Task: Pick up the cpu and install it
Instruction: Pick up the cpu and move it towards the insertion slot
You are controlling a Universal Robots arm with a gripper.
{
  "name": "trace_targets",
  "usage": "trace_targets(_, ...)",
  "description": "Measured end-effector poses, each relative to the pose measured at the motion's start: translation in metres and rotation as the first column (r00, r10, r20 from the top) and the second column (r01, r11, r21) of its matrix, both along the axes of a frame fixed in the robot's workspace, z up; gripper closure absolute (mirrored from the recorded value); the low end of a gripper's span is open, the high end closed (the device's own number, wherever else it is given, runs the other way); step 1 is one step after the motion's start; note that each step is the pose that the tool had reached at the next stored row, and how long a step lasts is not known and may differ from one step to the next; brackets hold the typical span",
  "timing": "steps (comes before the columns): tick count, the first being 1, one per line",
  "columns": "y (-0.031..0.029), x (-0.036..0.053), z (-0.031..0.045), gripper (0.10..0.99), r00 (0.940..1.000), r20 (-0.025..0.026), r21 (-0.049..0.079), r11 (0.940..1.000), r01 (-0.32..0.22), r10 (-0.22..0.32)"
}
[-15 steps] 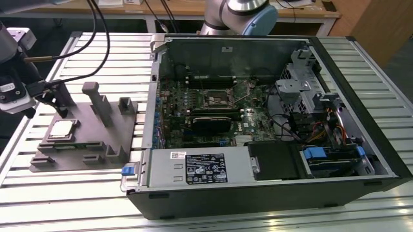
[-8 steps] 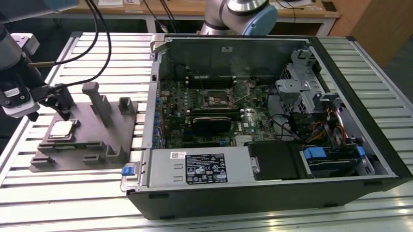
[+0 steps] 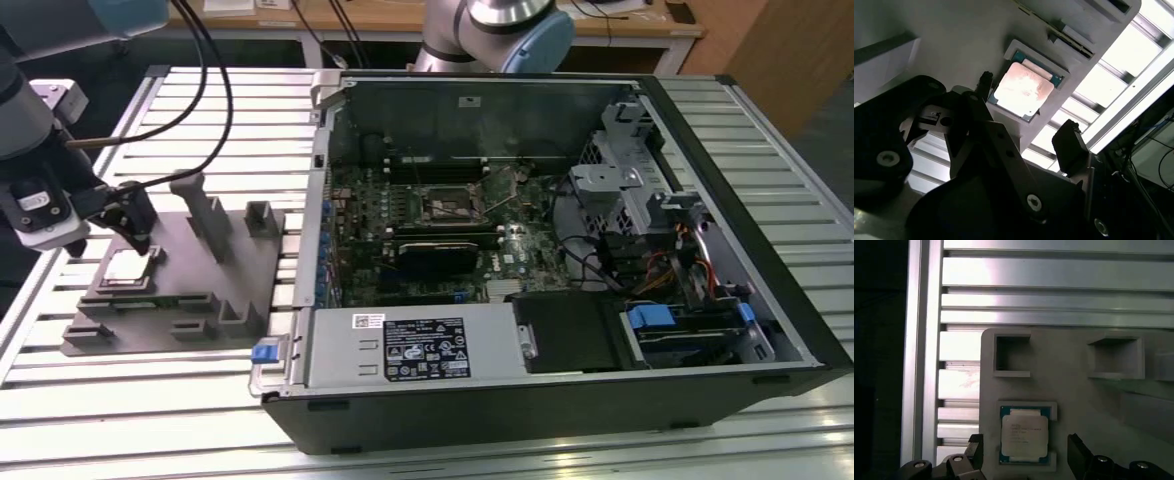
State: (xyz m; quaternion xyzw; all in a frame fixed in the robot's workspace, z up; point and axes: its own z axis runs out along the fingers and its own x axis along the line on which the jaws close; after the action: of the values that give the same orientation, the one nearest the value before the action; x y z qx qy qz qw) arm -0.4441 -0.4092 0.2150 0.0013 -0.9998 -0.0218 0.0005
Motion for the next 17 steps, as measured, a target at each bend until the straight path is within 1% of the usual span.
trace_targets(3,0.0,0.0,-0.0036,0.325,1.0,0.0027,0.0,1.0,-0.005,0.005)
trace_targets(5,0.0,0.0,-0.0058,0.325,1.0,0.0036,0.0,1.0,-0.007,0.007)
trace_targets(17,0.0,0.0,-0.0168,0.325,0.9998,0.0036,0.0,0.9998,-0.02,0.02)
